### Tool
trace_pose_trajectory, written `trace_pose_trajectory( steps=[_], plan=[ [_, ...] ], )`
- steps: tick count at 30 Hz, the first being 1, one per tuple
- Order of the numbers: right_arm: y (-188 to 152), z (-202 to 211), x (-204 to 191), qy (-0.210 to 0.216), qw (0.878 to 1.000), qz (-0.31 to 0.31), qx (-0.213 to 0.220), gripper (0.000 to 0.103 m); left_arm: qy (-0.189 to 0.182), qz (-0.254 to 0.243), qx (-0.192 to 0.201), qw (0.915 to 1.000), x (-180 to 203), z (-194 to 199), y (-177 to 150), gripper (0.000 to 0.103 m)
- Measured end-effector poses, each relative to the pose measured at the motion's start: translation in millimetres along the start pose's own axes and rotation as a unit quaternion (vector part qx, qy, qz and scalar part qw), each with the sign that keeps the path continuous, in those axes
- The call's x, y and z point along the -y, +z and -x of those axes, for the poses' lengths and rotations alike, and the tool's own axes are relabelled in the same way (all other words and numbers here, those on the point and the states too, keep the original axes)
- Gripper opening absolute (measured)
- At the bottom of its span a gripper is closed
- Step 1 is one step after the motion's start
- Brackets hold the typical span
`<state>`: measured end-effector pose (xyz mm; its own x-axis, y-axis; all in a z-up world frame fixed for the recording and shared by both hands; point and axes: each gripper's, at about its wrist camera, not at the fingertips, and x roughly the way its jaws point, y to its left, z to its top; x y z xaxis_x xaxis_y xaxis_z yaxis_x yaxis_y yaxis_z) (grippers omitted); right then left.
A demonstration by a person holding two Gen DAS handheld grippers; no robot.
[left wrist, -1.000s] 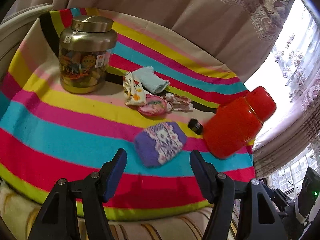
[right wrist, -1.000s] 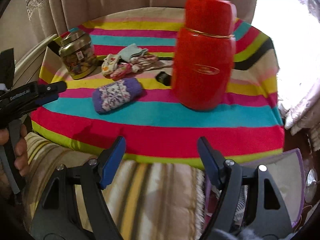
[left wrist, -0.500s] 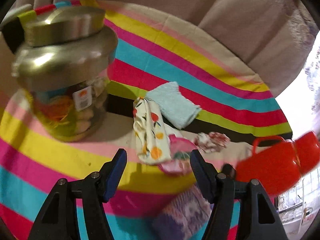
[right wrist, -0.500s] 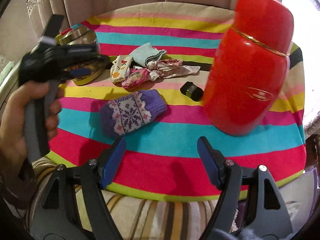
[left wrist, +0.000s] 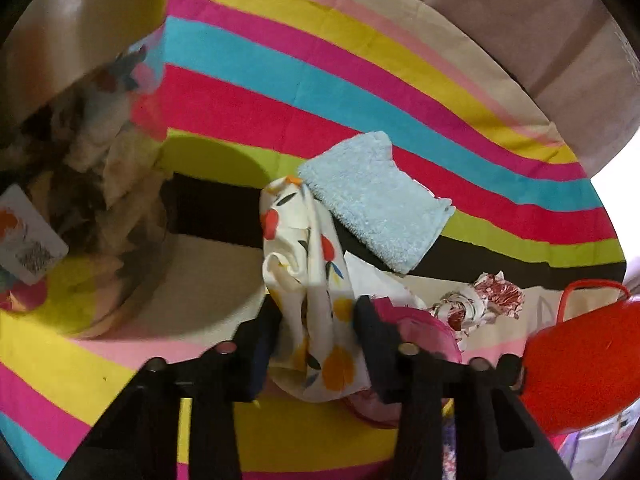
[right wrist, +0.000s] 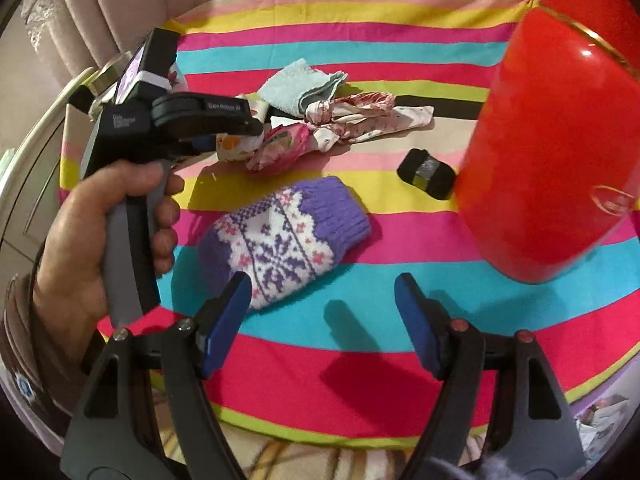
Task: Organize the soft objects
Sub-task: 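Grasp the cream floral cloth with the left tool while the right tool grasps the purple knit mitten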
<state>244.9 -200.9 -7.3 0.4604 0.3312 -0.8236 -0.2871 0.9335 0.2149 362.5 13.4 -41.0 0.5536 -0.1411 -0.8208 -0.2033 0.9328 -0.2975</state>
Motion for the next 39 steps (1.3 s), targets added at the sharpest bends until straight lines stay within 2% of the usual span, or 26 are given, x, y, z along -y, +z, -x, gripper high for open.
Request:
trace_pose_trajectory(
  steps=[2, 4, 15, 23, 29, 34, 36, 38, 39],
  plan=[
    [4, -8, -3, 0.001, 1.000, -0.011, -0.007, 0.077, 0.000, -0.005, 0.003, 1.0000, 1, 2, -1, 0.027],
    [8, -14, -6, -0.003, 1.000, -0.023, -0.013, 0.077, -0.002, -0.001, 0.009, 1.0000, -2, 8, -2, 0.026],
    [24, -44, -3, 0.016, 0.987, -0.156, -0.038, 0.077, 0.006, -0.017, 0.076, 0.9969, -7, 75, -25, 0.026],
    [25, -64, -21, -0.056, 0.988, -0.136, -0.041, 0.084, -0.005, -0.011, 0.110, 0.9939, -12, 113, -39, 0.026],
    [28, -77, -34, -0.102, 0.989, -0.101, -0.033, 0.091, -0.010, 0.004, 0.114, 0.9934, -26, 134, -64, 0.026],
    [27, -79, -41, -0.114, 0.991, -0.070, -0.022, 0.092, -0.018, 0.031, 0.111, 0.9932, -47, 147, -91, 0.026],
    [25, -77, -43, -0.104, 0.993, -0.060, -0.017, 0.084, -0.022, 0.039, 0.111, 0.9928, -53, 151, -101, 0.026],
    [25, -74, -55, -0.086, 0.995, -0.039, -0.009, 0.057, -0.025, 0.044, 0.112, 0.9924, -57, 155, -111, 0.026],
    [24, -72, -60, -0.088, 0.996, -0.026, -0.005, 0.052, -0.027, 0.047, 0.112, 0.9922, -59, 157, -114, 0.026]
  ],
)
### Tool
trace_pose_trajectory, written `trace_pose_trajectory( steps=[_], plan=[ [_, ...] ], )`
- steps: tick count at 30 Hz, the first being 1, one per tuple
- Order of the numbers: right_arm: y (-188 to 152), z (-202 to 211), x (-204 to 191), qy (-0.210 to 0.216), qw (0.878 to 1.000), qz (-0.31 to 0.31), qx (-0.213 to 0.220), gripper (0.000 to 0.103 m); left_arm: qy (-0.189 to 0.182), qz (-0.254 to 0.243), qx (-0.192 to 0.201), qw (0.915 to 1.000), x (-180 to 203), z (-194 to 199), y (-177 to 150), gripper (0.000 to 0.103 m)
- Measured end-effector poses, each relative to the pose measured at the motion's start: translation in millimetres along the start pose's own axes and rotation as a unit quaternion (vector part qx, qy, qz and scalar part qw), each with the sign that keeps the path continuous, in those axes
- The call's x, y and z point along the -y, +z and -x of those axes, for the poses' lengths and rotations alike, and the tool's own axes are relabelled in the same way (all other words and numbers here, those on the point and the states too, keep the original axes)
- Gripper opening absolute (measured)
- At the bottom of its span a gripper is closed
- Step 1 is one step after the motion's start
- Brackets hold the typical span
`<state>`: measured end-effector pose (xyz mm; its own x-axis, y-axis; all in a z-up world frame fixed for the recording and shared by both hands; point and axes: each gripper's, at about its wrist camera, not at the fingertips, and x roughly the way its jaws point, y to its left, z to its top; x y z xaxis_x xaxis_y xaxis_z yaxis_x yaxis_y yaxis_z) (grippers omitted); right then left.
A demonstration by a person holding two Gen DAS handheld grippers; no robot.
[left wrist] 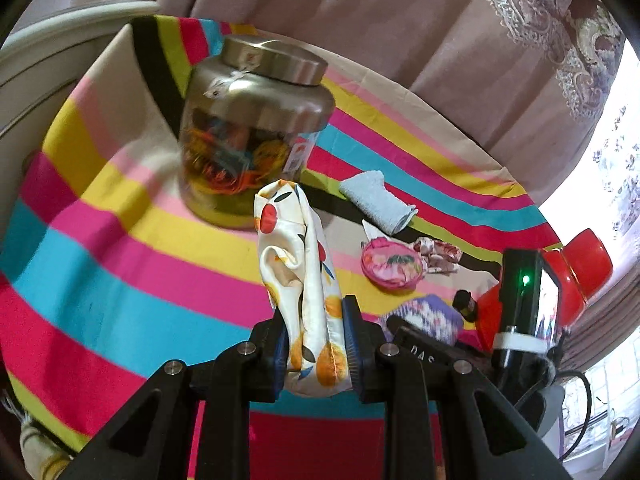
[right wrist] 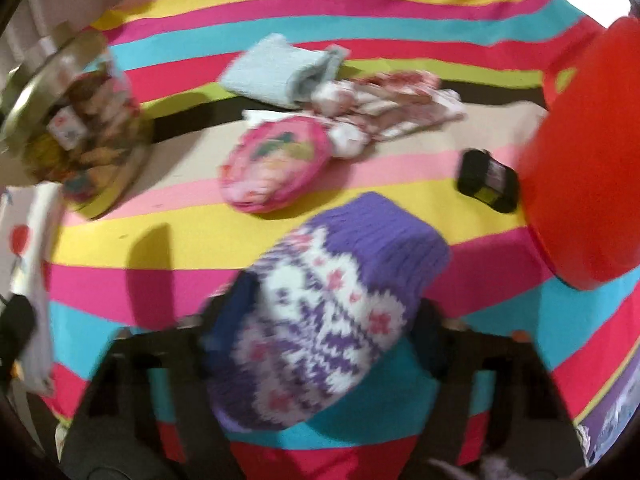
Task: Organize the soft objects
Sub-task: 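Grasp the cream floral cloth with the left tool while the right tool grasps the purple knit mitten, then carry the floral cloth and purple mitten to the white box and open both tools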
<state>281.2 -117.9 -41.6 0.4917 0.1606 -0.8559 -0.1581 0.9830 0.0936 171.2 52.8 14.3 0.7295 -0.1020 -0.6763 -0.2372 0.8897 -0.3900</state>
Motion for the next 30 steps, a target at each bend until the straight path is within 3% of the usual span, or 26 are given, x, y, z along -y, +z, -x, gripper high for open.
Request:
trace_pose_trajectory(
  steps=[2, 5, 8, 15, 22, 30],
  plan=[
    [-4, 5, -8, -0.001, 1.000, 0.020, 0.011, 0.033, -0.002, 0.007, 0.001, 1.0000, -5, 4, -3, 0.026],
    [-10, 15, -5, 0.018, 0.999, 0.024, 0.022, 0.024, -0.001, 0.020, 0.004, 0.9998, -13, 11, -7, 0.026],
    [-15, 25, 3, 0.049, 0.998, 0.013, 0.027, 0.021, -0.001, 0.031, 0.008, 0.9995, -20, 17, -10, 0.026],
    [-28, 64, 11, 0.075, 0.995, 0.019, 0.062, 0.021, -0.006, 0.031, 0.016, 0.9994, -22, 31, -16, 0.026],
    [-52, 110, 36, 0.079, 0.993, 0.013, 0.091, 0.021, -0.019, 0.024, 0.015, 0.9994, -13, 43, -24, 0.026],
    [-81, 147, 96, 0.064, 0.993, -0.025, 0.101, 0.021, -0.053, -0.014, 0.000, 0.9985, 33, 51, -40, 0.026]
  ],
)
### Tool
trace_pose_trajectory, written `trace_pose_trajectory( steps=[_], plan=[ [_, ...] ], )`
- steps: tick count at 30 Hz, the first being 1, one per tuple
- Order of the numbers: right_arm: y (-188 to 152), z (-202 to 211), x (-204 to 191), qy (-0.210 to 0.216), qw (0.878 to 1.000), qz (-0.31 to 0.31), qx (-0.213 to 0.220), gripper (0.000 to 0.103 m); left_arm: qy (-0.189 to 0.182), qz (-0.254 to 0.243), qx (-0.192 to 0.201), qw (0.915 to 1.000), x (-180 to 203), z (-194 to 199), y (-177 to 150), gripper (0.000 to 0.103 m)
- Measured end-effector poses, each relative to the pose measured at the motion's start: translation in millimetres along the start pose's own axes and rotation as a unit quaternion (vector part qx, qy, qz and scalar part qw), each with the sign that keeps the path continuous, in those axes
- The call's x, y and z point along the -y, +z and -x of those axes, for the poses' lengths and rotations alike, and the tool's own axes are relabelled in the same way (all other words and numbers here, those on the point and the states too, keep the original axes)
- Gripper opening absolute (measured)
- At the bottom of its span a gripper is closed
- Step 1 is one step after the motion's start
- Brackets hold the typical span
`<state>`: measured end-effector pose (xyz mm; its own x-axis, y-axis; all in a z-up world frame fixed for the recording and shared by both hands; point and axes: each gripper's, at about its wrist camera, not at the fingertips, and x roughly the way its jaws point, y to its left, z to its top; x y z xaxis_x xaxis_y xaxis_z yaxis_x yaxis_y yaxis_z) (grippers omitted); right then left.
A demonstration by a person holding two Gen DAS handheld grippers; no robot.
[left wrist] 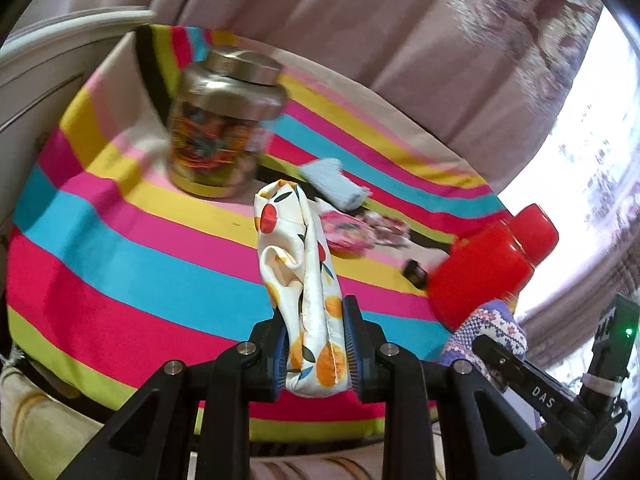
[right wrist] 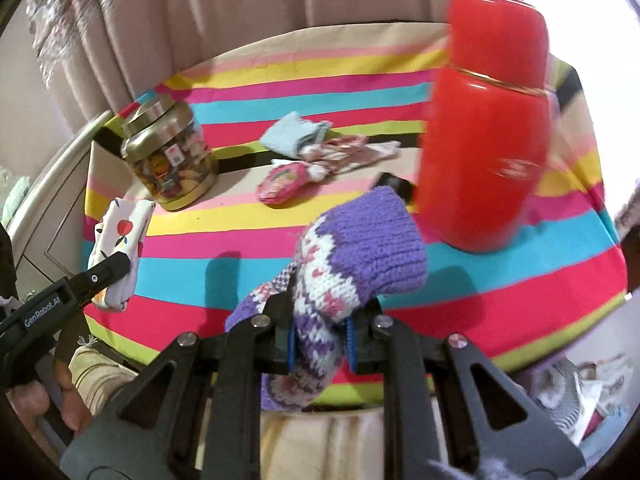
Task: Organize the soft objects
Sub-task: 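Carry the floral cloth and purple mitten to the white box and open both tools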
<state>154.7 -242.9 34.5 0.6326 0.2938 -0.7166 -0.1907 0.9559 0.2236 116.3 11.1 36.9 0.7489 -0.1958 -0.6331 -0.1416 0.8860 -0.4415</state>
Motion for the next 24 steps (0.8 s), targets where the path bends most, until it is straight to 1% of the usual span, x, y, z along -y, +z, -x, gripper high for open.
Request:
trace_pose_trajectory(
  steps=[5, 12, 20, 24],
  plan=[
    [-9, 25, 40, -0.021, 1.000, -0.021, 0.007, 0.021, -0.028, -0.032, -0.021, 0.9989, 41, -3, -17, 0.026],
    [-26, 54, 97, -0.046, 0.997, -0.055, 0.008, 0.021, -0.057, -0.084, -0.049, 0.9936, 99, -8, -42, 0.026],
    [-46, 90, 163, -0.091, 0.992, -0.088, 0.011, 0.021, -0.099, -0.124, -0.083, 0.9839, 152, -13, -71, 0.026],
    [-54, 107, 194, -0.116, 0.987, -0.108, 0.014, 0.021, -0.123, -0.149, -0.096, 0.9765, 180, -10, -87, 0.026]
  ],
)
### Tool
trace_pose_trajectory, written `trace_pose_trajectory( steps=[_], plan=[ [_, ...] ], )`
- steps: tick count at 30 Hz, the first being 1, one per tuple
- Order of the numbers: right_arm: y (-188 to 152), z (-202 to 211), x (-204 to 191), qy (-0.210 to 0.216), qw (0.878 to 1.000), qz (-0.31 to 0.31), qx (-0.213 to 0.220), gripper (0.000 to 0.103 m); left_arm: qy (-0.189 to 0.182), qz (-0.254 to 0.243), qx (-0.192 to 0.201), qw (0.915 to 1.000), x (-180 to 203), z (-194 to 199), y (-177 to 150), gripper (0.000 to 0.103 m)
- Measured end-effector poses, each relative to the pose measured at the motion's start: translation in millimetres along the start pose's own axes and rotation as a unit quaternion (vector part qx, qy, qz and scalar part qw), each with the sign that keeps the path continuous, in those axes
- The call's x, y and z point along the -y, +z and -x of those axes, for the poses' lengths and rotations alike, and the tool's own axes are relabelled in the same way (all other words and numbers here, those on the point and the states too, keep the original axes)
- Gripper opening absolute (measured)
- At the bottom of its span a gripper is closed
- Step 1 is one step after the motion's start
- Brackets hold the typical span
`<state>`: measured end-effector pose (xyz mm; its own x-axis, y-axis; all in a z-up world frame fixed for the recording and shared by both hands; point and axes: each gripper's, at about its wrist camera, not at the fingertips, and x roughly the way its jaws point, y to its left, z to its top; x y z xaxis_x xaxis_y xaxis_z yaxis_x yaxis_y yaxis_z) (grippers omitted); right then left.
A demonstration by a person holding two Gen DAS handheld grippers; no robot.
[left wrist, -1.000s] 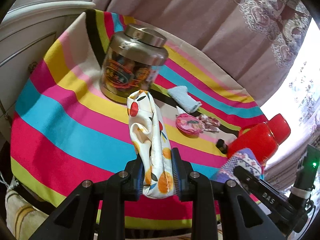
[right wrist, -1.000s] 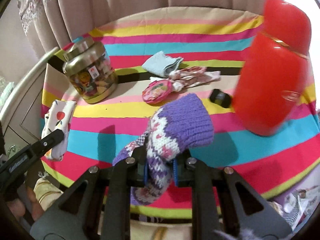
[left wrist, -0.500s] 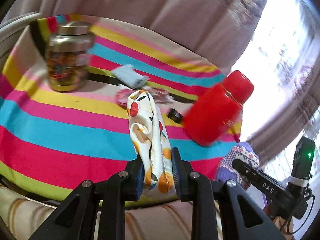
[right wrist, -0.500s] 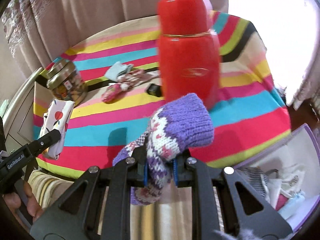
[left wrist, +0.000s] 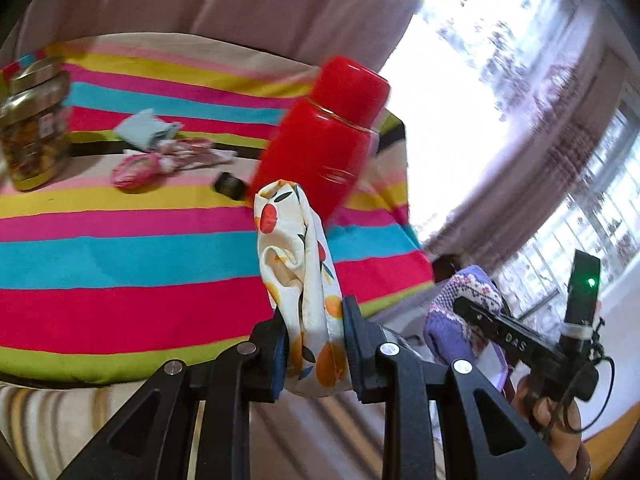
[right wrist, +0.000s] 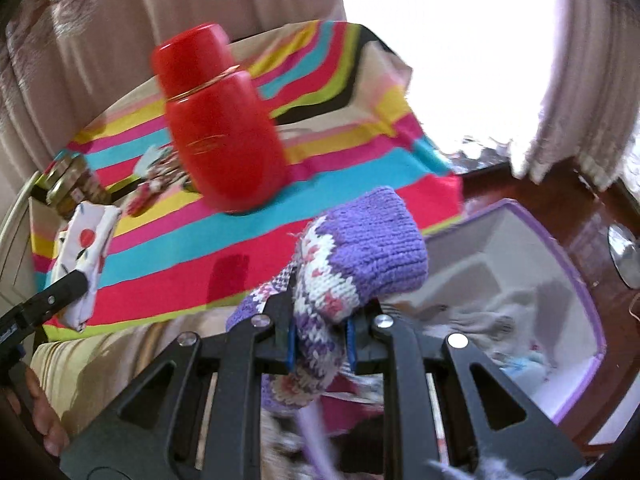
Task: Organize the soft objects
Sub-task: 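Carry the floral cloth and purple mitten to the white box and open both tools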
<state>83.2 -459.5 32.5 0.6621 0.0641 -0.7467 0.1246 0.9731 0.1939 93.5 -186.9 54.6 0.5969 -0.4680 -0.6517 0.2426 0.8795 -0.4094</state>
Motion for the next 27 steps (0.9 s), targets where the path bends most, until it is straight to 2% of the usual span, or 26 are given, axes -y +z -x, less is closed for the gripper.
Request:
trace_pose_trajectory(
  steps=[5, 13, 19, 20, 22, 23, 27],
  plan=[
    [1, 10, 37, -0.027, 0.999, -0.026, 0.000, 0.021, -0.025, -0.030, -0.021, 0.9990, 34, -12, -9, 0.026],
    [4, 24, 73, -0.062, 0.997, -0.048, 0.014, 0.025, -0.055, -0.069, -0.048, 0.9949, 79, -31, -18, 0.026],
    [5, 29, 88, -0.084, 0.995, -0.053, 0.020, 0.036, -0.087, -0.096, -0.066, 0.9893, 111, -47, -22, 0.028],
    [5, 29, 91, -0.088, 0.994, -0.055, 0.022, 0.039, -0.096, -0.101, -0.070, 0.9877, 117, -51, -22, 0.033],
    [5, 31, 96, -0.091, 0.993, -0.064, 0.027, 0.057, -0.101, -0.107, -0.078, 0.9861, 124, -57, -21, 0.042],
    [5, 32, 98, -0.090, 0.993, -0.066, 0.029, 0.059, -0.101, -0.108, -0.078, 0.9859, 126, -57, -21, 0.048],
    [6, 31, 98, -0.093, 0.993, -0.063, 0.025, 0.060, -0.099, -0.103, -0.080, 0.9865, 124, -59, -22, 0.050]
  ],
)
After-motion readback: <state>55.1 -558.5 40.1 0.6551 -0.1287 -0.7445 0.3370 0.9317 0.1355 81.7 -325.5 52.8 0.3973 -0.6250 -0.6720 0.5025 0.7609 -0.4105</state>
